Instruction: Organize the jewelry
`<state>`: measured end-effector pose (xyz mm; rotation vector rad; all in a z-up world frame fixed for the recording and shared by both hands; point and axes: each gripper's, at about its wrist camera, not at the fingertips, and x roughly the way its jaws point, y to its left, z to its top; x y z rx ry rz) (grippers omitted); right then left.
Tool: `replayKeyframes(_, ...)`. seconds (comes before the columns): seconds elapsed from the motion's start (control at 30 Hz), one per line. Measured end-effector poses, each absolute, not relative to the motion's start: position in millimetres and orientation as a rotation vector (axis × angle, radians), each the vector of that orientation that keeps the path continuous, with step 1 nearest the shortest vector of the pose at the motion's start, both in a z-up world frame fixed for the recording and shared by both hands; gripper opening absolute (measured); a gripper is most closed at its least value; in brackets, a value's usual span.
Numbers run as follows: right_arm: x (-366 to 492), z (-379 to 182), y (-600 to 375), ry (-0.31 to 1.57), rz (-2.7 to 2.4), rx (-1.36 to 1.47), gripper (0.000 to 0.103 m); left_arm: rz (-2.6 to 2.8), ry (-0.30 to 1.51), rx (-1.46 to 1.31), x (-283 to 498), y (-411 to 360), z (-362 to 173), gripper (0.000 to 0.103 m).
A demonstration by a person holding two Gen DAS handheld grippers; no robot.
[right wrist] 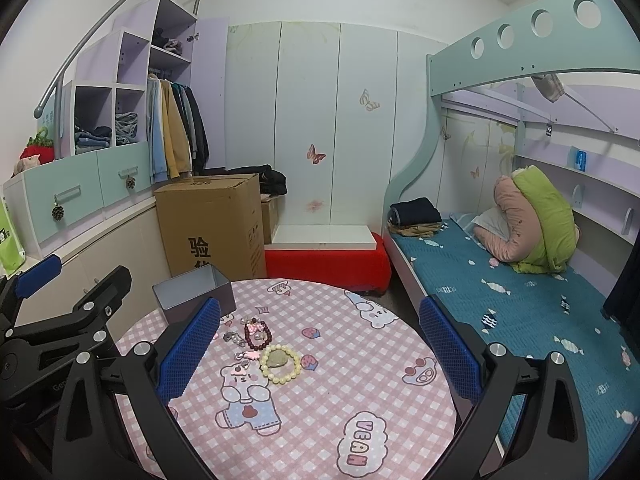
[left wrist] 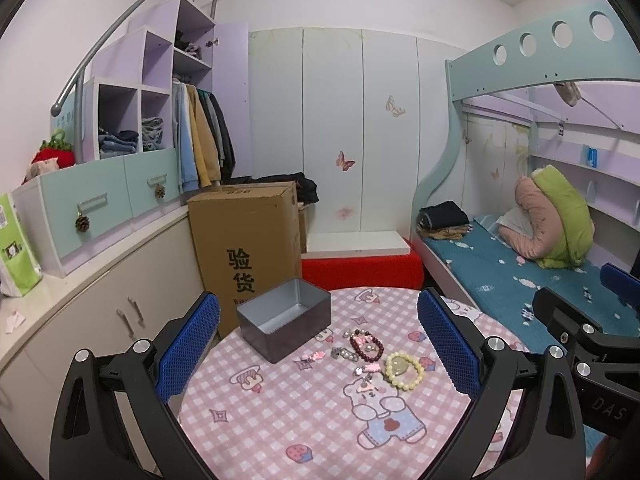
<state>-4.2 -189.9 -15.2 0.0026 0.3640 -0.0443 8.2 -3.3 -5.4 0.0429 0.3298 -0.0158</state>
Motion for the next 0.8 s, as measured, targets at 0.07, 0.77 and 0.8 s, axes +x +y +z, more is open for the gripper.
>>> replayKeyframes(0.07,-4.1,-14.8,-189.6,0.365,-0.045,0.002,0.097,-0.015,0.329,0.046,8.7,-3.2,-4.7,0.096)
replayKeyframes(0.77,-3.8,-15.4,-189.7,0.364,-0.045,0.003,0.097,-0.013,0.323,0.053,9.3,-4.5,-1.5,0.096)
replayKeyframes(0.8,-3.2,-16.2,-189.9,0.367,-0.045,0.004,0.097,-0.012,0.323,0.054,9.6,-4.3,-1.4,0.096)
